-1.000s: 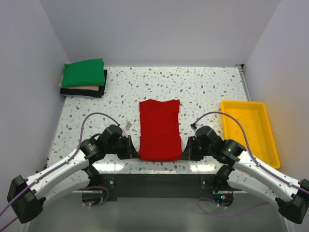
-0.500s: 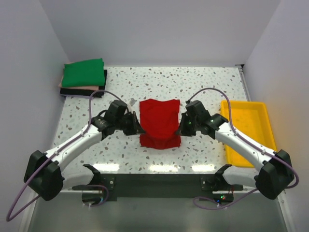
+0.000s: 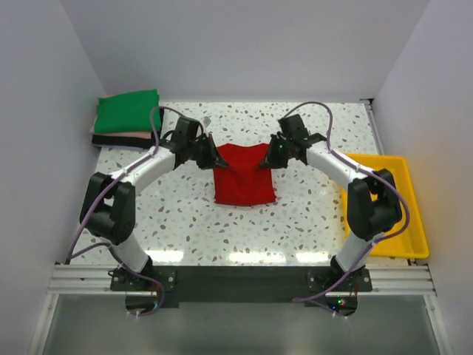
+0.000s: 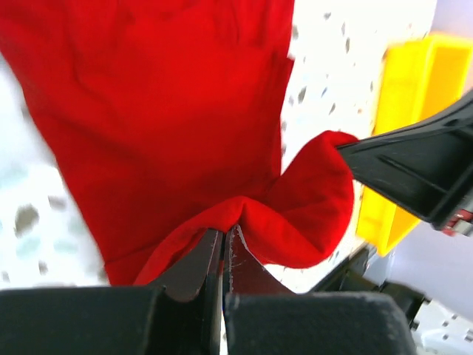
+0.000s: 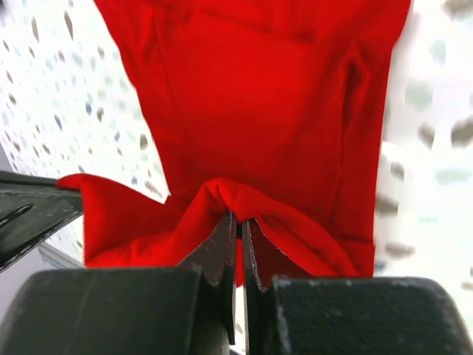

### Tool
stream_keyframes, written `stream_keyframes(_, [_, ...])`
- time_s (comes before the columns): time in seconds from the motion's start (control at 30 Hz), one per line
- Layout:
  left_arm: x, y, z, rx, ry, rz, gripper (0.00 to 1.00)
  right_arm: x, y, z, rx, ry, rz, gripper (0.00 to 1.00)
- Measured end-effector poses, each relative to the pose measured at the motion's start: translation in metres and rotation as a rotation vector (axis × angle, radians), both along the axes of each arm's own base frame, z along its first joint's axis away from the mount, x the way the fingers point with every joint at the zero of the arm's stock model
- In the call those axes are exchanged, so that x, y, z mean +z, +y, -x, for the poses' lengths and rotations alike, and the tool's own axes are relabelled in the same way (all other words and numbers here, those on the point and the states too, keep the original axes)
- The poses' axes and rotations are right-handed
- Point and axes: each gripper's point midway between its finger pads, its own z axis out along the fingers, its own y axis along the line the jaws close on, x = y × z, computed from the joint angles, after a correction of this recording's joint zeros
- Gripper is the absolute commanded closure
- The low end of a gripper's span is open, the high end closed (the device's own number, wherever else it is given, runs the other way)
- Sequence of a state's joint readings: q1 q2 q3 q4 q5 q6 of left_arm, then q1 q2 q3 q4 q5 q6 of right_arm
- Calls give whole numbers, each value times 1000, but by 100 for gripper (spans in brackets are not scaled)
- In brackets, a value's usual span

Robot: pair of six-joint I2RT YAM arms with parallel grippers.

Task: Fold and stack the t-shirts
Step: Fold the tshirt

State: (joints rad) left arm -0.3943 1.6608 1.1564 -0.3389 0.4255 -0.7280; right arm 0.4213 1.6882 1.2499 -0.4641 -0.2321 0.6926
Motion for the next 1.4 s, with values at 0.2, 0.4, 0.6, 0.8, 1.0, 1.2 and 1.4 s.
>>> stream_keyframes(0.2, [-1,6,-58,65,-37,41,100,-12,6,-68,-12,-4,-37,100])
stream_keyframes(0.4, [-27,17,-118,127,-16,89,100,-21,12,-132,-13,-34,-98,100])
stream_keyframes(0.6, [-52,35,-172,199,-10,130,100,-54,4,-186,-40,-43,-157,100])
stream_keyframes(0.8, [-65,43,-193,227,-8,168,100,-78,0,-215,-61,-37,-202,91])
stream_keyframes(1.0, [-58,48,-204,236,-42,216,67,-65,-6,-230,-94,-75,-253,71])
stream_keyframes(1.2, [-41,76,-224,279,-112,254,50,-46,-29,-242,-138,-132,-282,47])
stream_keyframes(1.4, [-19,84,-227,290,-167,229,72,-8,-40,-232,-151,-208,-240,61])
